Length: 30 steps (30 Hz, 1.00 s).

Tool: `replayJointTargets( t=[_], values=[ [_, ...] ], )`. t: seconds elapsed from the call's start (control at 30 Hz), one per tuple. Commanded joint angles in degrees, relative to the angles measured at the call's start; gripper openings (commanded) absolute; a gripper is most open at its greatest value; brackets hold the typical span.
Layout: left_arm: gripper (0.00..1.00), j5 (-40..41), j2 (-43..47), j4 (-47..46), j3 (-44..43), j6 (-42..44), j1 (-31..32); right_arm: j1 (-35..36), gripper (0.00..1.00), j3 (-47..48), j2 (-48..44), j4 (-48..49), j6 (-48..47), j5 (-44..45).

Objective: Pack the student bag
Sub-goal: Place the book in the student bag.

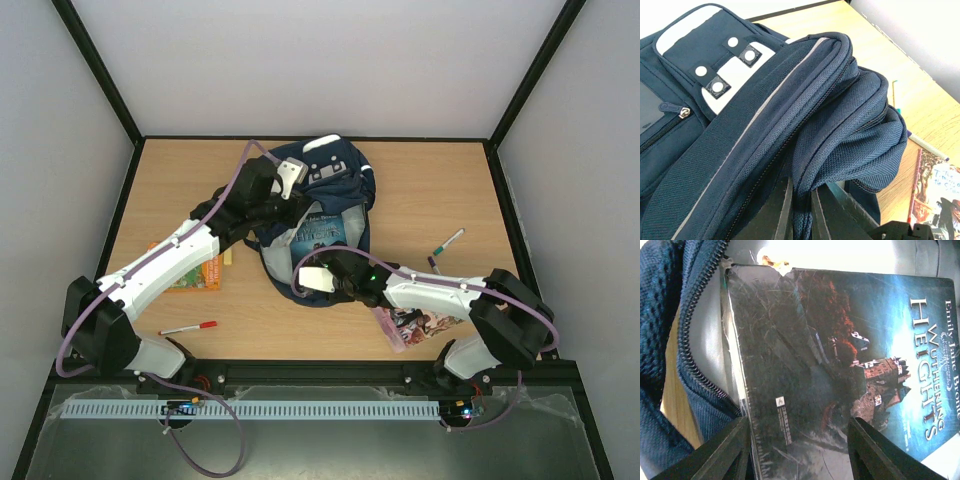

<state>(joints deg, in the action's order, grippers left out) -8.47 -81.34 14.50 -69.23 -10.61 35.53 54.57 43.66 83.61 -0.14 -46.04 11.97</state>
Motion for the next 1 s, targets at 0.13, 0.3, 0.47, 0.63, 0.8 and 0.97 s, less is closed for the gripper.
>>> replayJointTargets(
  t=[0.13,0.3,0.47,0.63,0.8,0.97],
  values=[
    [0.03,-2.1,2.7,-5.4,-0.4,-1.7,-1.0,0.3,0.48,0.1,5.6,10.2,4.7,5.3],
    [0.02,-2.6,2.9,-5.4,-0.4,-1.9,-1.0,-0.6,0.37,0.4,6.6,16.0,8.1,8.1],
    [0.02,-2.4,3.2,-5.3,-0.4,-1.8,-1.3,-1.5,0.33,-0.6,6.0,18.1,7.7,8.6],
    [0.02,-2.6,3.2,-5.3,-0.4,-1.9,-1.8,-1.4,0.29,-1.5,3.4,13.1,9.5,5.2],
    [0.02,-2.7,3.4,-5.3,-0.3,-2.1,-2.1,-1.4,0.13,-4.6,-2.0,11.8,9.7,4.8],
    [0.02,-3.1,3.2,-5.5,-0.3,-2.5,-2.7,-1.3,0.03,-5.1,-7.9,10.4,9.8,4.5]
  ],
)
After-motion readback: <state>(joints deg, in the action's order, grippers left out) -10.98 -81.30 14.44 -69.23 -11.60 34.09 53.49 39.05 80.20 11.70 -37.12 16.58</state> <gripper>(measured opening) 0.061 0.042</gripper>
